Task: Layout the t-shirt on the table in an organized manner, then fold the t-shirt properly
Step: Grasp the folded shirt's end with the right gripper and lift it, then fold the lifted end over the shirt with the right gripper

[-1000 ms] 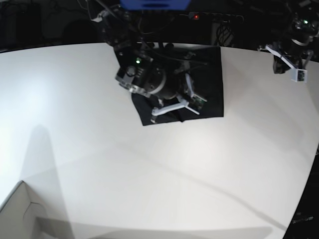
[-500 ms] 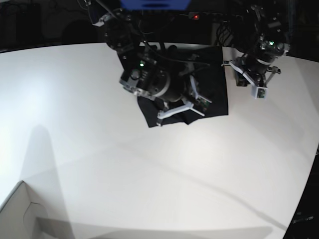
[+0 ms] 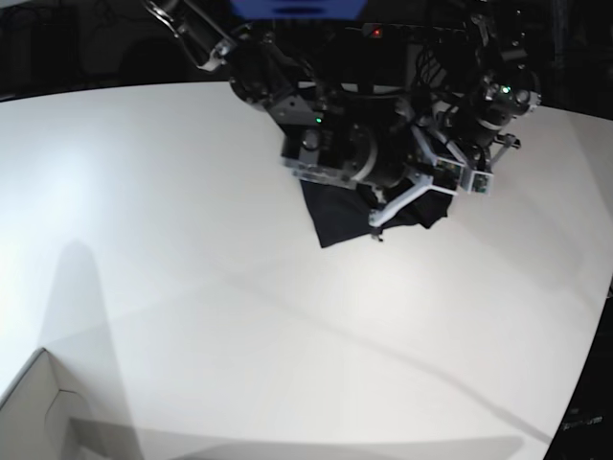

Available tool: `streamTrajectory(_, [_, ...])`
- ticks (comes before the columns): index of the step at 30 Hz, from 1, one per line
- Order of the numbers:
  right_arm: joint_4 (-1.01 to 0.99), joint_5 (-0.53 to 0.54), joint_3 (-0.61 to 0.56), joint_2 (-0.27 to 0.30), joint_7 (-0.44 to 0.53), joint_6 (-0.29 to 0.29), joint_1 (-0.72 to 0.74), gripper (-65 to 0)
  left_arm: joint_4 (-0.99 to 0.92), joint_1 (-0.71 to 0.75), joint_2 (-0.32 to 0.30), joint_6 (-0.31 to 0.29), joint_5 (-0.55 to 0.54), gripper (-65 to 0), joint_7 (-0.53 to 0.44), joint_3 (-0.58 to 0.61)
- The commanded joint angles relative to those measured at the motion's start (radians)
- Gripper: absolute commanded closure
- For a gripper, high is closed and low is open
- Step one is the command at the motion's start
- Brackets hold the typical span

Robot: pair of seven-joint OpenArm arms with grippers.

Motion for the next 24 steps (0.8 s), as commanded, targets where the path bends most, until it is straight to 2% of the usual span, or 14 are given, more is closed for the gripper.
streamTrajectory(1, [-0.011, 0.007, -0.001, -0.013, 0.042, -0.001, 0.022, 0.0, 0.009, 0.004, -0.003, 0.0, -0.004, -5.1, 0.0, -0.003])
streamTrajectory(5, [-0.075, 0.019, -0.001, -0.013, 0.103, -0.001, 0.051, 0.0, 0.006, 0.01, -0.005, 0.0, -0.003, -5.1, 0.0, -0.005])
streamTrajectory(10, [-0.128, 0.119, 0.005, -0.013, 0.116, -0.001, 0.1, 0.0, 0.014, 0.011, -0.005, -0.002, -0.007, -5.1, 0.0, -0.048])
streamTrajectory(16, [-0.169, 0.125, 0.001, -0.013, 0.123, -0.001, 0.114, 0.0, 0.015, 0.028, -0.003, -0.002, -0.009, -5.1, 0.0, -0.105])
streamTrajectory(24, [-0.198, 0.127, -0.001, -0.013, 0.22, -0.001, 0.135, 0.0, 0.015, 0.058, 0.001, -0.003, -0.009, -5.1, 0.0, -0.1])
